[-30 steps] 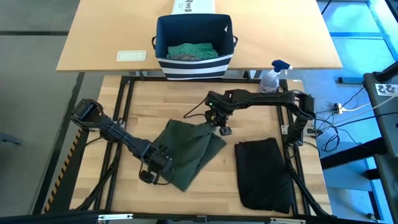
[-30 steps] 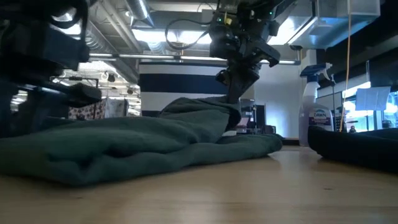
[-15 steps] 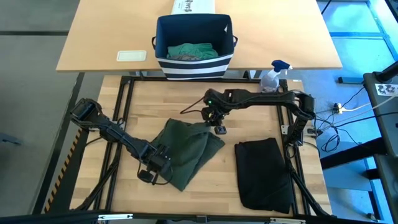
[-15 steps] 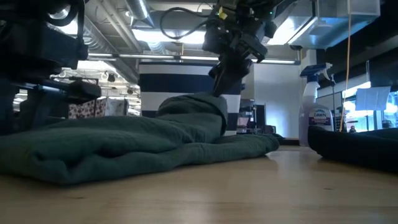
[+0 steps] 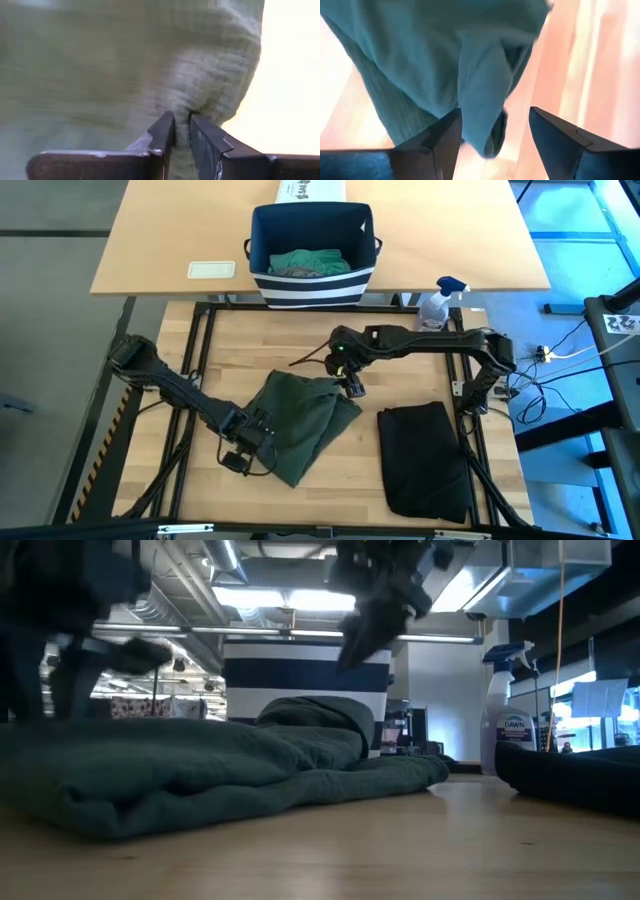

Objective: Fold Laundry from Bin
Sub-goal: Fold the green polo shirt

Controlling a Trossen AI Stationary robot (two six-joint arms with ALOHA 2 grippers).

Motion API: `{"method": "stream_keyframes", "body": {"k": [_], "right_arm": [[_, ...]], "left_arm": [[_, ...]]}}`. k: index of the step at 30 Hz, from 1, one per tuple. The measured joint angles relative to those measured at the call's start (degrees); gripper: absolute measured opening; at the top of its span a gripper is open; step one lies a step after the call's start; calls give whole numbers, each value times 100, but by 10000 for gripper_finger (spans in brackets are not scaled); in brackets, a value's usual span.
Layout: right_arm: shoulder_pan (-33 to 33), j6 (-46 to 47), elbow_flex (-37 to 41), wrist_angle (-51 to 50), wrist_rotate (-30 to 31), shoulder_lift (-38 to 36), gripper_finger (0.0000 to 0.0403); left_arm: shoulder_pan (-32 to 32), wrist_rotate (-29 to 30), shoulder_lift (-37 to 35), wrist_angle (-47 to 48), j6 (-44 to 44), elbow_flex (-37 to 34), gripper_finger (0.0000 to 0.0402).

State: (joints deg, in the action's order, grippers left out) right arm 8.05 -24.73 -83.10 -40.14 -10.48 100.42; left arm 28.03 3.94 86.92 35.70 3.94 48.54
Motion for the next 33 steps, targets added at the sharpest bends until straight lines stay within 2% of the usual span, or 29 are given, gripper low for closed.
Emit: {"method": "stream_keyframes", "body": {"k": [4, 7, 9, 12, 14, 19, 23, 27, 29, 33], "right_arm": [[-212, 110, -183, 217, 51, -32, 217], [-380, 244, -44, 686, 97, -1, 184], [-461, 339, 141, 1015, 89, 52, 146], [-509, 561, 449, 1532, -35, 110, 64], [-506, 746, 705, 2104, -168, 105, 18], [-506, 1359, 1548, 4068, -71, 105, 22], [-506, 1821, 2349, 5090, 379, 107, 4], [-501, 2306, 3068, 6277, 698, 110, 7], [-502, 2463, 3301, 6671, 737, 212, 3], [-502, 2820, 3489, 6724, 726, 491, 5]], "left_arm": [[22, 661, -585, 94, -4, 167, 57], [16, 1200, -936, -1, -6, 167, 57], [0, 1388, -1090, -31, -4, 167, 57], [0, 1493, -1178, -118, 43, 167, 57], [2, 1480, -1164, -488, 32, 76, 57], [-42, 1484, -1023, -2025, -241, -463, 57], [-178, 1843, -973, -2958, -115, -902, 57], [-392, 2012, -967, -3895, -87, -1359, 57], [-522, 2007, -967, -4223, -102, -1581, 57], [-781, 2136, -967, -4320, -5, -1968, 57]]}}
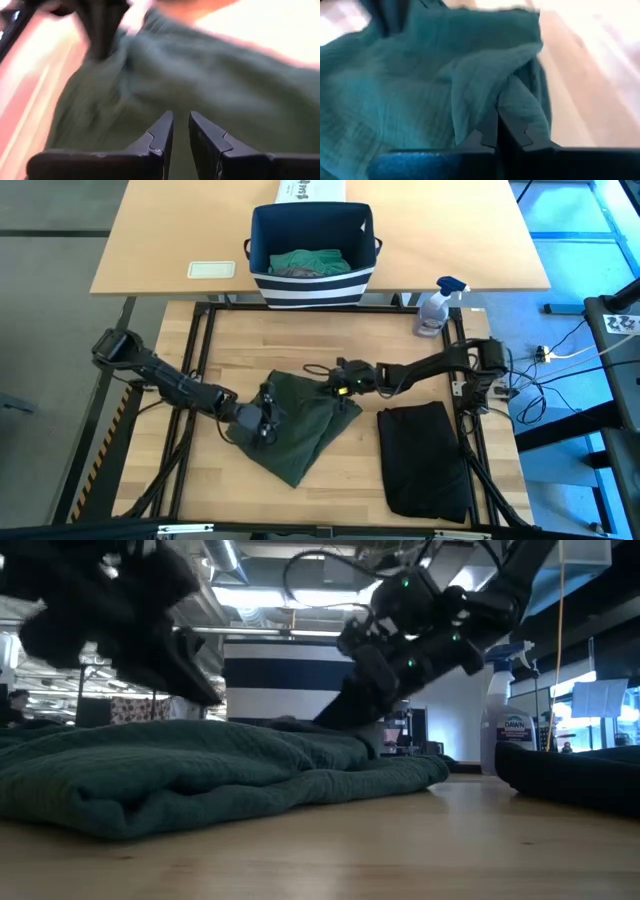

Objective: Fold Laundry from Bin
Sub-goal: Fold the green polo shirt

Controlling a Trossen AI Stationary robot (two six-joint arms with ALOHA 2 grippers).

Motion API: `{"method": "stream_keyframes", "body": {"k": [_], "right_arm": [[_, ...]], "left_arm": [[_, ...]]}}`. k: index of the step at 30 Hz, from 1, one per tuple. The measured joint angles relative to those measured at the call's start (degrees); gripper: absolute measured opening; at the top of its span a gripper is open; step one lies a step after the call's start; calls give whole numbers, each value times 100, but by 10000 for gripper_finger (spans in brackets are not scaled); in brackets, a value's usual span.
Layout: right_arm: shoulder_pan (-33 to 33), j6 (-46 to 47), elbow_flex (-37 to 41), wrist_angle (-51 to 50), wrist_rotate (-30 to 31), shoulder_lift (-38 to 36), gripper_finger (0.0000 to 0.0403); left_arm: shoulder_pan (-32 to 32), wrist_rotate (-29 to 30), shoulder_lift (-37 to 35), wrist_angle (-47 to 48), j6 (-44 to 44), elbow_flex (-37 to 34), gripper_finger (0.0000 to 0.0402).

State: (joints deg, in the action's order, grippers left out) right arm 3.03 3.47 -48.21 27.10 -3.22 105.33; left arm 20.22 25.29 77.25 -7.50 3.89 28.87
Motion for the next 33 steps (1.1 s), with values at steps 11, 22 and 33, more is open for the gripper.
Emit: {"method": "stream_keyframes", "body": {"k": [11, 22, 33], "right_arm": [[-4, 528, 27, 78, 114, 456, 2], [-257, 205, 23, 286, 375, -742, 2], [-1467, -205, 25, -962, 1018, -749, 5]], "left_arm": [[-818, -76, 0, 19, 353, -655, 57], [-755, -125, -69, -94, -305, -91, 57], [313, -1565, -63, -500, -188, 111, 57]]}}
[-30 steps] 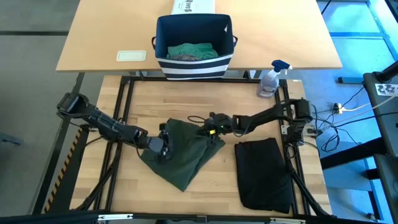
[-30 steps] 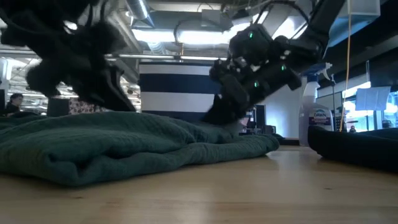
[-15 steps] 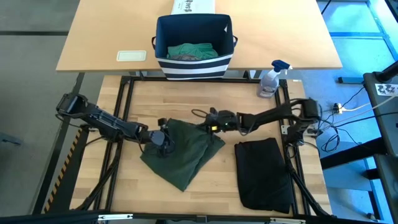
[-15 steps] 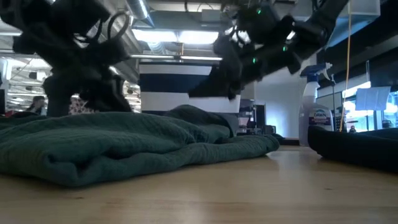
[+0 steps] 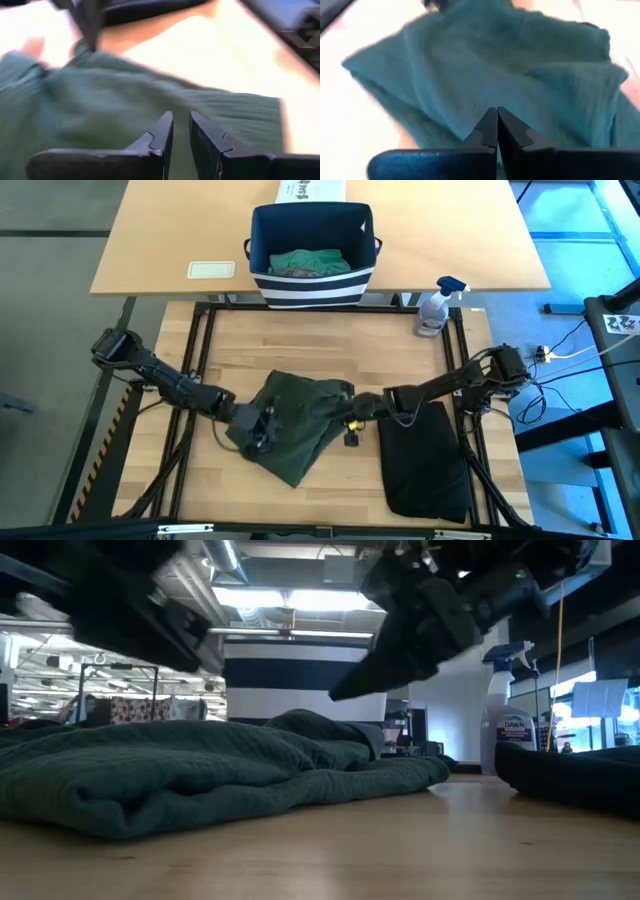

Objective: Fold Laundry from Bin
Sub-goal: Fold the green polo shirt

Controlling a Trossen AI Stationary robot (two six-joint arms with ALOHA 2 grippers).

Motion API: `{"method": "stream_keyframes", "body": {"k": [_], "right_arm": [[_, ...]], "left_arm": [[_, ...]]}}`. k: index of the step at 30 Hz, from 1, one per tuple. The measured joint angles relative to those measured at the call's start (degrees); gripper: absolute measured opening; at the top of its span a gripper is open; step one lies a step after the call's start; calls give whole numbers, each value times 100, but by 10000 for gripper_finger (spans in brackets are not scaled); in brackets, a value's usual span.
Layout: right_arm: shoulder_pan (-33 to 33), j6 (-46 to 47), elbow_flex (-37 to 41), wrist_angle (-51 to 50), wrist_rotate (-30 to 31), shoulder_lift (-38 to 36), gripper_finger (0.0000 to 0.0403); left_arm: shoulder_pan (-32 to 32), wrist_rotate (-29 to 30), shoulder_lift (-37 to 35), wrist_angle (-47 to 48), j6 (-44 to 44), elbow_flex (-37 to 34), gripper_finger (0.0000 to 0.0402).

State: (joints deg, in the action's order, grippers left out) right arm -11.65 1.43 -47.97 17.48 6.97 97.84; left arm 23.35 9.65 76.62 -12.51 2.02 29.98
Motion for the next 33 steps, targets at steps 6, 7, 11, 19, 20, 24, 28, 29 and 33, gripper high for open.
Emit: {"method": "stream_keyframes", "body": {"k": [6, 7, 11, 19, 20, 24, 28, 29, 33], "right_arm": [[-30, -35, -17, -219, 36, 183, 5], [-15, -37, -24, -228, 70, 210, 5], [125, -28, -15, -114, 107, 379, 5], [442, 106, -18, 38, 102, 663, 5], [485, 141, -17, 26, 98, 702, 5], [663, 258, -20, 54, 96, 885, 5], [815, 464, -20, 87, -37, 1042, 5], [839, 522, -25, 97, -92, 1065, 5], [862, 606, -26, 114, -136, 1075, 5]], "left_arm": [[854, 325, 234, -641, -63, 1, 57], [931, 330, 322, -758, -50, 2, 57], [1118, 331, 816, -1213, 236, 8, 57], [1304, 335, 1887, -2366, 540, 10, 57], [1305, 336, 2015, -2474, 540, 52, 57], [1264, 347, 2497, -2462, 528, 368, 57], [1277, 153, 2942, -2278, 552, 726, 57], [1303, 50, 3010, -2138, 559, 795, 57], [1406, -81, 3116, -1565, 801, 1018, 57]]}}
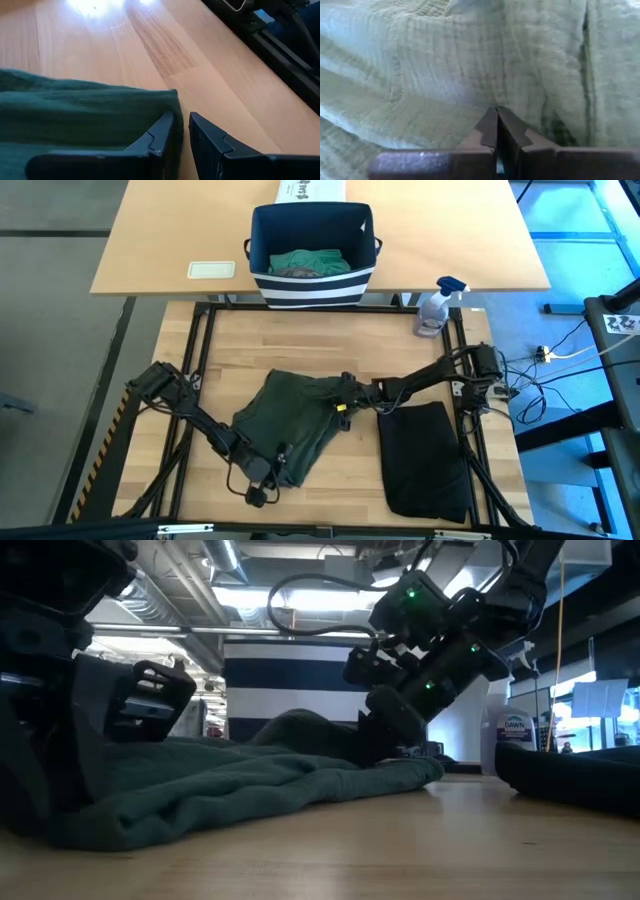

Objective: Fold Laundry from Bin
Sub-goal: Fold the green polo shirt

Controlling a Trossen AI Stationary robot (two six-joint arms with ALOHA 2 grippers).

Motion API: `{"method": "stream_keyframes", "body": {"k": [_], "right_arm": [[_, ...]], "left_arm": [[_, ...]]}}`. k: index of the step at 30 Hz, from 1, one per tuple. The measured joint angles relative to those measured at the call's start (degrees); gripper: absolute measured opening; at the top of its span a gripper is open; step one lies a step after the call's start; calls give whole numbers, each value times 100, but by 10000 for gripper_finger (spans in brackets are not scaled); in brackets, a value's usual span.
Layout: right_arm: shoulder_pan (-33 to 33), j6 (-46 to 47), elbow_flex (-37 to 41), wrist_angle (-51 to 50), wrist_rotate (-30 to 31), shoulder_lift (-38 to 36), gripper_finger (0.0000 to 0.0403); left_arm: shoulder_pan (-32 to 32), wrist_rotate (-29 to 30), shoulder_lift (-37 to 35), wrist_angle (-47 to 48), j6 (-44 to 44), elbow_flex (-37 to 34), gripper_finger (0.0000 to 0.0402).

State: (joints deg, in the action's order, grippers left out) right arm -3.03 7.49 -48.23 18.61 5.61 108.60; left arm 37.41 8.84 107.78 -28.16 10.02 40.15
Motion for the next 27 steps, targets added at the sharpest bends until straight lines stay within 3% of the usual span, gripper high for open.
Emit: {"method": "stream_keyframes", "body": {"k": [10, 16, 22, 27], "right_arm": [[0, 20, -86, 105, -66, -2, 5], [-83, -23, -481, 16, -430, 0, 5], [-316, -182, -1160, -856, -498, -2, 5], [-639, -195, -1682, -1529, -271, -2, 5]], "left_arm": [[306, -339, -9, 150, 158, 84, 57], [322, -257, -555, 179, -9, 200, 57], [418, 495, -1691, 1015, -465, 202, 57], [472, 1510, -2528, 2498, -496, 202, 57]]}}
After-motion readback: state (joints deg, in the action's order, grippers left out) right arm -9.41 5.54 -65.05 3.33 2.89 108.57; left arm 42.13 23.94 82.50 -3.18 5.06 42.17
